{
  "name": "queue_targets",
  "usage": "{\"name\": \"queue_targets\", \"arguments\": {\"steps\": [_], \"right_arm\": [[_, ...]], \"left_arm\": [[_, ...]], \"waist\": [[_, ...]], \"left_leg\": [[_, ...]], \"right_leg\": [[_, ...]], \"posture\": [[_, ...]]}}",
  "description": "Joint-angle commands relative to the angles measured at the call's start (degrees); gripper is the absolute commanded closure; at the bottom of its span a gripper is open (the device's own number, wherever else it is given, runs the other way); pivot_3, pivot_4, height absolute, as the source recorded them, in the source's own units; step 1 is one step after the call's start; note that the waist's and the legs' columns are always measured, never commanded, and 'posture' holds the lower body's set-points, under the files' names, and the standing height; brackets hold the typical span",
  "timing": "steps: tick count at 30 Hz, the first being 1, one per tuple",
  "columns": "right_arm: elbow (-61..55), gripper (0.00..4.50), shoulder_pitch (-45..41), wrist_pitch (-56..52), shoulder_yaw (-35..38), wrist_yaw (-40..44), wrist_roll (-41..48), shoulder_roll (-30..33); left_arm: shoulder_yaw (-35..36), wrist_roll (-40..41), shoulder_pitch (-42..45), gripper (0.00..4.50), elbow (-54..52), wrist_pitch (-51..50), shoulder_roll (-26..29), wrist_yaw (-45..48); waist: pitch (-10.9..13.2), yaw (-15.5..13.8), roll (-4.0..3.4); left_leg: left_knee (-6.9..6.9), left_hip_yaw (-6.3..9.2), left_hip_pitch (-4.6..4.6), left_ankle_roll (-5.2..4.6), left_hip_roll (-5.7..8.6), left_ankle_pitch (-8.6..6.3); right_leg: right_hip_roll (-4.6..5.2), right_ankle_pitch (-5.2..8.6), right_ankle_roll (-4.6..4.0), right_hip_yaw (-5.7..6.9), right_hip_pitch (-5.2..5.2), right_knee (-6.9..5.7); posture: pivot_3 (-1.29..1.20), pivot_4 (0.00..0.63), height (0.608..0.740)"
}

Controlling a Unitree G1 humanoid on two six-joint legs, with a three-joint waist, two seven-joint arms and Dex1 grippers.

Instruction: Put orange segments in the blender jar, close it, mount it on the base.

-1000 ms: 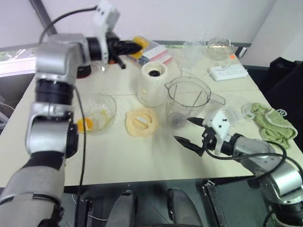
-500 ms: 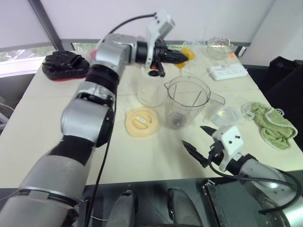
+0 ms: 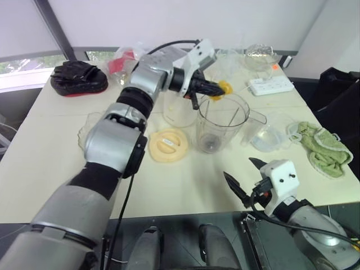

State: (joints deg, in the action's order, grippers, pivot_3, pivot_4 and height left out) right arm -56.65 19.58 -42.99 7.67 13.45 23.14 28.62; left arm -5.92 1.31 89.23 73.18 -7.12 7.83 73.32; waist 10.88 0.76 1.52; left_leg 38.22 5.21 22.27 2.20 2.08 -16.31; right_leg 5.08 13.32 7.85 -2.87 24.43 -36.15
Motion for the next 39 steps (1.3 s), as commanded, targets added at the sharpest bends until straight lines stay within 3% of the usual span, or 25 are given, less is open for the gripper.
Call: {"name": "queue_targets", "arguments": {"steps": [1, 7, 8, 18, 26, 32, 39], "right_arm": [[-2.78, 0.0, 0.36, 0.81, -0.22, -0.55, -0.95, -0.38], [-2.57, 0.0, 0.25, 0.74, 1.01, -0.21, -0.79, -0.31], [-2.48, 0.0, 0.15, 0.71, 1.44, -0.14, -0.67, -0.31], [1.85, 0.0, 1.4, 2.79, 8.51, 0.99, -1.2, -0.95], [14.23, 0.0, -0.17, 8.78, 17.23, 2.95, -3.6, -0.31], [27.44, 0.0, -8.73, 13.79, 20.68, 1.05, -5.16, -0.83], [38.64, 0.0, -15.39, 18.07, 21.06, 0.46, -7.32, 0.26]], "left_arm": [[0.83, -0.44, 0.1, 3.32, -0.82, 1.54, 0.59, 1.01], [1.33, -0.81, -0.01, 0.25, -0.51, 1.19, 0.88, -0.08], [1.54, -0.68, 0.0, 0.09, -0.52, 0.98, 0.84, -0.28], [6.99, 3.3, -3.63, 0.09, -7.41, 1.67, 4.29, -3.36], [8.03, 6.37, -22.52, 0.09, -33.41, -3.16, 8.82, -10.23], [5.97, 6.26, -42.27, 0.09, -52.28, -6.44, 11.33, -13.98], [3.31, 5.75, -52.42, 0.09, -60.04, -7.57, 11.04, -19.03]], "waist": [[0.0, -0.02, 0.0], [0.0, -0.03, 0.0], [0.0, -0.04, 0.0], [-0.02, 0.12, -0.03], [-0.03, -0.04, -0.05], [-0.13, 0.15, -0.21], [-0.14, -0.45, -0.25]], "left_leg": [[0.0, 0.0, 0.0, 0.0, 0.0, 0.0], [0.0, 0.0, 0.0, 0.0, 0.0, 0.0], [0.0, 0.0, 0.0, 0.0, 0.0, 0.0], [0.0, 0.01, -0.03, 0.0, -0.01, 0.0], [-0.01, -0.01, -0.11, 0.0, -0.02, 0.0], [-0.02, -0.06, -0.21, 0.01, -0.03, 0.0], [-0.01, -0.04, -0.27, 0.04, -0.02, 0.02]], "right_leg": [[0.0, 0.0, 0.0, 0.0, 0.0, 0.0], [0.0, 0.0, 0.0, 0.0, 0.0, -0.01], [0.0, 0.0, 0.0, 0.0, 0.0, -0.01], [0.0, 0.0, 0.0, 0.0, 0.0, -0.05], [0.01, -0.01, -0.01, -0.05, -0.03, -0.13], [0.01, -0.02, -0.03, -0.11, -0.06, -0.15], [0.01, -0.04, -0.06, -0.11, -0.13, -0.19]], "posture": [[0.0, 0.15, 0.74], [0.0, 0.15, 0.74], [0.0, 0.15, 0.74], [0.0, 0.15, 0.74], [0.0, 0.15, 0.74], [0.0, 0.15, 0.74], [0.0, 0.15, 0.74]]}}
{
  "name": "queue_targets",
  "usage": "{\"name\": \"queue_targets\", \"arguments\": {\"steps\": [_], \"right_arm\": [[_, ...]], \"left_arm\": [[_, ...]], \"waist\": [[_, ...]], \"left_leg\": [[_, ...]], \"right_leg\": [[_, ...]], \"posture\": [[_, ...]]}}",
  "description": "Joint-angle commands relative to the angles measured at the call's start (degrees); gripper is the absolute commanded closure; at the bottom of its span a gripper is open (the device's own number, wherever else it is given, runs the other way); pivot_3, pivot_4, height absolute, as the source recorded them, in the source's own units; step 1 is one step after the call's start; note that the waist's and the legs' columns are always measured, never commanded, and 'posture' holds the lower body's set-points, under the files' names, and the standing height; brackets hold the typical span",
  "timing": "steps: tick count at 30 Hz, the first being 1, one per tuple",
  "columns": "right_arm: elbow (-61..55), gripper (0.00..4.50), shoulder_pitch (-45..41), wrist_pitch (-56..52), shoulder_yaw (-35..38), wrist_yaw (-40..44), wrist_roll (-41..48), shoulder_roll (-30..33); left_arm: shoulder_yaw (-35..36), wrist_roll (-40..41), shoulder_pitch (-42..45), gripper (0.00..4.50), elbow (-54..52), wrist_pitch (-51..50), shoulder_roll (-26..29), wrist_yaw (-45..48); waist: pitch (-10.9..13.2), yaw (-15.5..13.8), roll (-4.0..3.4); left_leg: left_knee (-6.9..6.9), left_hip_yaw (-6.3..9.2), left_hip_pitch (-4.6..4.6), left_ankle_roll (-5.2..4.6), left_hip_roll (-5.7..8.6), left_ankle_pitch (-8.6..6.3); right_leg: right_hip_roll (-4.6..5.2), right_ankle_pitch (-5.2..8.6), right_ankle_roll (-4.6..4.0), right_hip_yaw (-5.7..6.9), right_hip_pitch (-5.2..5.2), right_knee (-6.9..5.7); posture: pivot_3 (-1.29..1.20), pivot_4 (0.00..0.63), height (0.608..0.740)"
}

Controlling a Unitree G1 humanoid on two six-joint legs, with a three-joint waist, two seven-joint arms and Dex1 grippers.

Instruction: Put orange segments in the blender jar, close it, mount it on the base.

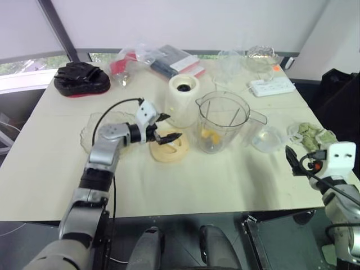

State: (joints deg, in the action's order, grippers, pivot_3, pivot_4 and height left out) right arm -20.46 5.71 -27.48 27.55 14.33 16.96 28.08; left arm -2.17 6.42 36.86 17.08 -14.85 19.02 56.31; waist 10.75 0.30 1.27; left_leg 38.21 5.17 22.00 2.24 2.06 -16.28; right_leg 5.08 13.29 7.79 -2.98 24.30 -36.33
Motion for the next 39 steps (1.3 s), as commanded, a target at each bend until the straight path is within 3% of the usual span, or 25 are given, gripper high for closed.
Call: {"name": "queue_targets", "arguments": {"steps": [1, 14, 39], "right_arm": [[3.99, 0.0, -2.48, 3.19, 1.24, -0.57, -1.25, 0.75], [20.91, 0.0, -12.44, 9.35, -0.89, -3.06, -5.78, 0.9], [36.11, 0.0, -21.92, 15.8, -2.98, -6.94, -9.08, 1.24]], "left_arm": [[-0.66, 0.59, -0.46, 0.09, -4.2, 0.25, -0.19, -2.53], [-1.87, 0.2, -0.26, 0.09, -2.11, 2.37, 0.58, -6.59], [-1.99, -0.11, -2.46, 0.09, -3.29, 3.57, 2.64, -7.6]], "waist": [[0.0, 0.16, -0.01], [-0.03, 0.67, -0.11], [-0.02, 0.82, -0.14]], "left_leg": [[0.0, -0.01, -0.01, 0.0, 0.0, 0.0], [-0.12, -0.12, -0.57, 0.0, -0.01, 0.0], [-0.13, -0.11, -0.58, 0.0, -0.01, -0.01]], "right_leg": [[0.01, 0.0, 0.0, -0.01, -0.02, 0.01], [0.0, 0.01, 0.0, -0.07, -0.49, 0.06], [0.0, 0.01, 0.0, -0.07, -0.58, 0.2]], "posture": [[0.0, 0.15, 0.74], [0.0, 0.15, 0.74], [0.0, 0.15, 0.74]]}}
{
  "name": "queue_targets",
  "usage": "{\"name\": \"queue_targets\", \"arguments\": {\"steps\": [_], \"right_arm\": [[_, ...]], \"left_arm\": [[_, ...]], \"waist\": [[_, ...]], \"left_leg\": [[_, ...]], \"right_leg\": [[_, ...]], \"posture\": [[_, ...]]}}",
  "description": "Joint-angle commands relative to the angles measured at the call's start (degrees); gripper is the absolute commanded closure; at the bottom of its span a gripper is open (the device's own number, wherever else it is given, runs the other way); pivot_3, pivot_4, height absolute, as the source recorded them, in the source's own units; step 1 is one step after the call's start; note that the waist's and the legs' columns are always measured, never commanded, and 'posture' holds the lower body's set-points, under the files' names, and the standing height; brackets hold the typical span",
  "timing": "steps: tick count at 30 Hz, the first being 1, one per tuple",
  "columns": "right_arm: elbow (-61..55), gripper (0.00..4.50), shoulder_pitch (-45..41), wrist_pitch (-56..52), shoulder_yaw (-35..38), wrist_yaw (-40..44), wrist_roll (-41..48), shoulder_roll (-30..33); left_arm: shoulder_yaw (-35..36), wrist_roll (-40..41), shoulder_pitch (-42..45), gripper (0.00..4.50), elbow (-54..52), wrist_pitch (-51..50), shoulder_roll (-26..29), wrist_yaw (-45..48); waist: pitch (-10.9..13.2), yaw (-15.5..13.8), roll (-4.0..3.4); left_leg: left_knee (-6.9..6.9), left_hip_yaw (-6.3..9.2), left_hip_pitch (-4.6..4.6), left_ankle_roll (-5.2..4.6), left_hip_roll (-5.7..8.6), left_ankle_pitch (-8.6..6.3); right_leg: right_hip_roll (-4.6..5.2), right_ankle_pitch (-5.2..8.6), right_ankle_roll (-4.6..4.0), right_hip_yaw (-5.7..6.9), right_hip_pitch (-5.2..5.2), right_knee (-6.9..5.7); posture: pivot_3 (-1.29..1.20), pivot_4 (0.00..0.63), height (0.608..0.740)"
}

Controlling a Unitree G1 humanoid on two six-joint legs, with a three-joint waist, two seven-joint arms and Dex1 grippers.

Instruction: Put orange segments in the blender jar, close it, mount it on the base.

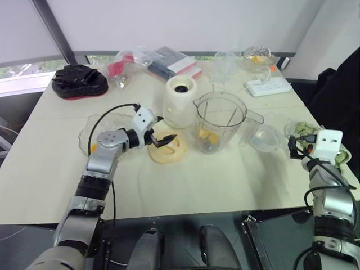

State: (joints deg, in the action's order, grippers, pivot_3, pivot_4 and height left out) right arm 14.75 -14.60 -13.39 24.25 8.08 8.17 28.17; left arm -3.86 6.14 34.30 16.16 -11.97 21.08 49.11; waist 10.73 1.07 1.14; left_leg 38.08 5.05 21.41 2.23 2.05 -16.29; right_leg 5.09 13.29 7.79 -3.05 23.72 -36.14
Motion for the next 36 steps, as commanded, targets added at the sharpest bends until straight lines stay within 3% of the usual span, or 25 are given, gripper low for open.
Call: {"name": "queue_targets", "arguments": {"steps": [1, 8, 9, 11, 18, 26, 36], "right_arm": [[1.77, 0.0, -2.08, 2.04, 0.2, -0.8, -0.48, 1.27], [6.26, 0.0, -4.33, 4.05, -0.66, -2.27, -1.76, 1.81], [6.69, 0.26, -4.53, 4.26, -0.74, -2.37, -1.81, 1.83], [7.42, 0.85, -4.92, 4.67, -1.08, -2.49, -1.89, 1.81], [8.75, 4.48, -5.33, 5.82, -2.18, -2.74, -1.61, 1.76], [6.28, 4.48, -3.63, 5.9, -2.01, -3.23, 0.13, -0.28], [-5.15, 4.48, -2.58, 5.47, 2.64, -9.9, 5.69, -6.04]], "left_arm": [[-0.3, 0.16, 0.03, 0.09, -2.55, 0.61, 0.67, -0.51], [-0.18, 0.23, 0.1, 0.09, -2.61, 0.63, 1.14, -0.89], [-0.17, 0.25, 0.06, 0.03, -2.79, 0.56, 1.15, -0.98], [-0.12, 0.31, 0.08, 0.0, -2.9, 0.54, 1.24, -1.06], [-0.01, 0.27, 0.44, 0.0, -2.69, 0.78, 1.64, -1.16], [-0.05, 0.28, 1.02, 0.0, -2.06, 1.16, 1.94, -1.09], [-0.27, 0.34, 1.36, 0.0, -2.45, 0.84, 1.77, -0.97]], "waist": [[0.0, 0.05, 0.0], [0.01, 0.06, -0.01], [0.01, 0.08, -0.01], [0.01, 0.08, -0.01], [0.01, -0.11, -0.02], [0.01, -0.17, -0.02], [0.1, -0.1, -0.16]], "left_leg": [[0.0, 0.0, 0.0, 0.0, 0.0, 0.0], [-0.01, 0.0, 0.0, 0.0, 0.0, 0.0], [-0.01, 0.0, 0.0, 0.0, 0.0, 0.0], [-0.02, 0.0, 0.0, 0.0, 0.0, 0.0], [-0.02, 0.0, 0.01, 0.0, 0.01, 0.0], [-0.02, 0.07, -0.01, 0.0, 0.01, 0.0], [-0.05, 0.07, 0.01, 0.0, 0.01, 0.0]], "right_leg": [[0.0, 0.0, 0.0, 0.0, 0.0, 0.0], [0.0, 0.0, 0.0, 0.0, 0.0, 0.01], [0.0, 0.0, 0.0, 0.0, 0.0, 0.01], [0.0, 0.0, 0.0, 0.0, 0.0, 0.02], [0.01, 0.0, 0.0, 0.0, -0.01, 0.05], [0.01, 0.0, 0.01, 0.04, -0.09, 0.1], [0.01, 0.01, 0.01, 0.04, -0.05, 0.1]], "posture": [[0.0, 0.15, 0.74], [0.0, 0.15, 0.74], [0.0, 0.15, 0.74], [0.0, 0.15, 0.74], [0.0, 0.15, 0.74], [0.0, 0.15, 0.74], [0.0, 0.15, 0.74]]}}
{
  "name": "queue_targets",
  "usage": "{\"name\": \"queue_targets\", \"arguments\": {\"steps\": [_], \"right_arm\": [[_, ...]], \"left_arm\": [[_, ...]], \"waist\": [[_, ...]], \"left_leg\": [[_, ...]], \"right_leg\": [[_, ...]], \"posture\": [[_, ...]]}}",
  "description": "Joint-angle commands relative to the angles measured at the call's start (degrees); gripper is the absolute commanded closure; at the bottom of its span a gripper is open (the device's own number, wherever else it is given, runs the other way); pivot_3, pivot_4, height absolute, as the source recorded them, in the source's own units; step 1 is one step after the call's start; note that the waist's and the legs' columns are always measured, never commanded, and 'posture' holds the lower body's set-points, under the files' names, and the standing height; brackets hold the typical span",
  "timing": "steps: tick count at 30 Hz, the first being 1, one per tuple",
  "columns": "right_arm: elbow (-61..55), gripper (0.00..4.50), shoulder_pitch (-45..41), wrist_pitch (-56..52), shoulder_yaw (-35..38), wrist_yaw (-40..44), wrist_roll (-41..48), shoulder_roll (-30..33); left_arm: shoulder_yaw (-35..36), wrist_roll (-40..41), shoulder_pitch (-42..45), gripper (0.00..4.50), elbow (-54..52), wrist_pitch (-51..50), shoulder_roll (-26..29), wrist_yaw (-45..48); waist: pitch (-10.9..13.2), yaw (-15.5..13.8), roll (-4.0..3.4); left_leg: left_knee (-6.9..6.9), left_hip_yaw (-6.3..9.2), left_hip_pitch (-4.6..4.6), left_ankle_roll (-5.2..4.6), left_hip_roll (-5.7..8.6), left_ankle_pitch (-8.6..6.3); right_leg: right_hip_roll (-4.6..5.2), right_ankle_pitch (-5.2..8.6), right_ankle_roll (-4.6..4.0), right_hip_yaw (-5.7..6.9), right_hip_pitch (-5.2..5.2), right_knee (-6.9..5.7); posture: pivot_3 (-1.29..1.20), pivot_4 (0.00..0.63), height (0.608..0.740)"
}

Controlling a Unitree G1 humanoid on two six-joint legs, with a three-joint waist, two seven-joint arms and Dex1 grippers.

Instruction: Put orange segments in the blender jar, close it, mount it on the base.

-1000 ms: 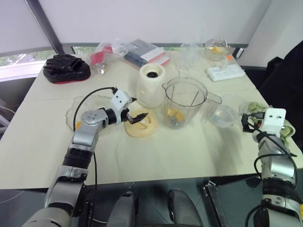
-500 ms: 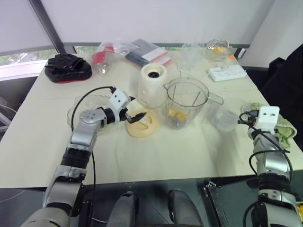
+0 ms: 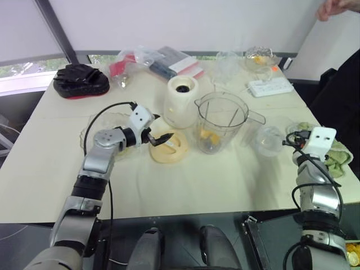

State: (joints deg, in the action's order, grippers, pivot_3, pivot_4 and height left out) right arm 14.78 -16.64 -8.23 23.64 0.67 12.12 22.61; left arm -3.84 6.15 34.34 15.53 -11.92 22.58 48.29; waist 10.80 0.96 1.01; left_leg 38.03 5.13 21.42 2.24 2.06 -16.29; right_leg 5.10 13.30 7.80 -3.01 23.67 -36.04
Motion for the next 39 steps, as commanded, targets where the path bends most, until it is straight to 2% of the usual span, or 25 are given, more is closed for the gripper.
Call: {"name": "queue_targets", "arguments": {"steps": [1, 7, 20, 29, 39], "right_arm": [[-5.9, 4.48, -0.7, 0.06, 3.47, -3.1, 2.21, -1.0], [-11.19, 4.48, -2.15, 0.53, 4.92, -6.45, 4.77, -4.04], [-17.78, 4.48, -5.29, -0.31, 4.53, -8.1, 6.18, -3.81], [-23.45, 4.48, -9.65, -4.08, 3.26, -7.4, 5.87, -0.79], [-29.17, 4.48, -16.28, -9.42, 0.46, -3.18, 5.72, 6.01]], "left_arm": [[-0.27, 0.33, 1.43, 0.0, -1.66, 0.82, 0.28, -0.09], [-0.41, 0.41, 1.62, 0.0, -2.08, 0.3, 0.24, 0.03], [-0.44, 0.52, 1.78, 0.0, -1.77, 0.39, 0.11, 0.25], [-0.45, 0.51, 1.76, 0.0, -1.21, 0.75, -0.14, 0.27], [-0.74, 0.49, 1.06, 0.0, -1.52, 0.96, -0.73, -0.05]], "waist": [[0.04, 0.01, -0.07], [0.13, 0.12, -0.22], [0.2, 0.21, -0.34], [0.23, 0.26, -0.38], [0.24, 0.16, -0.39]], "left_leg": [[0.0, 0.0, 0.0, 0.0, 0.0, 0.0], [-0.04, 0.0, 0.0, 0.0, 0.0, 0.0], [-0.11, -0.02, 0.03, 0.0, -0.01, 0.0], [-0.13, -0.03, 0.08, 0.0, -0.01, 0.0], [-0.14, -0.03, 0.17, -0.01, -0.01, 0.0]], "right_leg": [[0.0, 0.0, 0.0, 0.0, 0.0, 0.0], [0.0, 0.0, 0.0, 0.0, 0.04, -0.01], [-0.01, 0.0, 0.0, -0.01, 0.11, -0.03], [-0.01, 0.0, 0.0, -0.02, 0.2, -0.03], [0.0, 0.0, 0.0, -0.01, 0.28, -0.02]], "posture": [[0.0, 0.15, 0.74], [0.0, 0.15, 0.74], [0.0, 0.15, 0.74], [0.0, 0.15, 0.74], [0.0, 0.15, 0.74]]}}
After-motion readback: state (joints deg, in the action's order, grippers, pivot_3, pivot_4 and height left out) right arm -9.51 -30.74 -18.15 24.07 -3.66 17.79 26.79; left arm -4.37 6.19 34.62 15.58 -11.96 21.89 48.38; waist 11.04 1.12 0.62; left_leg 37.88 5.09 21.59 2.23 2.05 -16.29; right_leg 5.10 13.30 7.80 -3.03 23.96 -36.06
